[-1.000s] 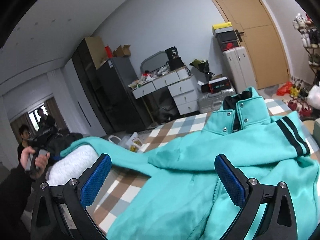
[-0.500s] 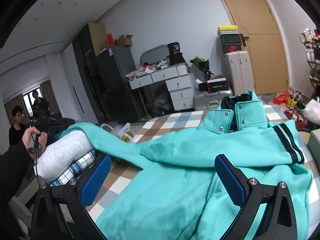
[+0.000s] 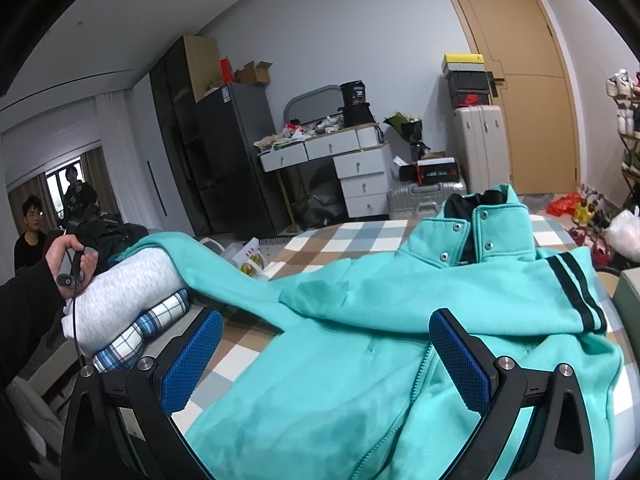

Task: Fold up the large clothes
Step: 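Grasp the other teal sleeve cuff with the left gripper, then lay the held sleeve across the hoodie body and open the left gripper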

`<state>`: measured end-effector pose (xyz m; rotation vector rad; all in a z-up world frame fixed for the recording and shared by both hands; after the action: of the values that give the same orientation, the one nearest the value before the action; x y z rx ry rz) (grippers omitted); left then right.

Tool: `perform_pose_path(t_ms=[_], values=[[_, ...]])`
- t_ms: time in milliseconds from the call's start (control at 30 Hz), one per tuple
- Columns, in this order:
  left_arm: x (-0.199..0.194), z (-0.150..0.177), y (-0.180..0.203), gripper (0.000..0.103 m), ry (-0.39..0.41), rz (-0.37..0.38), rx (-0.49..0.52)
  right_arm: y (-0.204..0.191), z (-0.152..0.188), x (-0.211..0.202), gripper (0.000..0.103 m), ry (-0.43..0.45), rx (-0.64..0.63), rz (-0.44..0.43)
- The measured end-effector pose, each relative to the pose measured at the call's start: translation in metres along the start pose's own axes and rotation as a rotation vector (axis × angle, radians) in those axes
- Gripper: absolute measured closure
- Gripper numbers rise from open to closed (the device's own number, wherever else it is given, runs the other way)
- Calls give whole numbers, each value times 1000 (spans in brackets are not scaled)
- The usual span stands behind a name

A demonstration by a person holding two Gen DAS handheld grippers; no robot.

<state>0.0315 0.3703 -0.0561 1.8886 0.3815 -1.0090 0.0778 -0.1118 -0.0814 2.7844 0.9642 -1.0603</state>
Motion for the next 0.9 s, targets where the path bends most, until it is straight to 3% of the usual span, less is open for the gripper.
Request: perform_pose_path(t_ms=[133, 200, 333, 467, 567, 667, 800, 900], values=[[-30, 2, 37, 93, 122, -65, 124, 3, -1, -2, 0, 0, 11, -4], [-45, 5, 63, 94, 178, -63, 197, 7, -3, -3, 0, 3, 28, -3], [-76, 32, 151, 99, 227, 1, 398, 18, -3, -5, 0, 8, 76, 1], [-85, 96, 262, 99, 213, 70, 658, 38, -6, -9, 0, 14, 160, 15], [-69, 149, 328, 99, 155, 122, 805, 58, -7, -15, 0, 30, 234, 34], [-29, 207, 385, 99, 41, 189, 899, 86, -5, -27, 0, 61, 335, 84], [42, 282, 438, 99, -114, 224, 983, 135, 4, -44, 0, 102, 508, 167], [88, 319, 459, 99, -215, 246, 1006, 170, 14, -53, 0, 107, 617, 230]])
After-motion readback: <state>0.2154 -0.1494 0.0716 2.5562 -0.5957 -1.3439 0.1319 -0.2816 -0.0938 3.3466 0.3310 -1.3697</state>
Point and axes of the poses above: each gripper's, at about its wrist camera, not at the fingertips, and x roughly the way its jaws point, y to its right, z to its underside, the point moved 6 cm from there along x, roughly the way its jaws point, and after that the axes turned 13 degrees about -y, right-handed, at the moved point
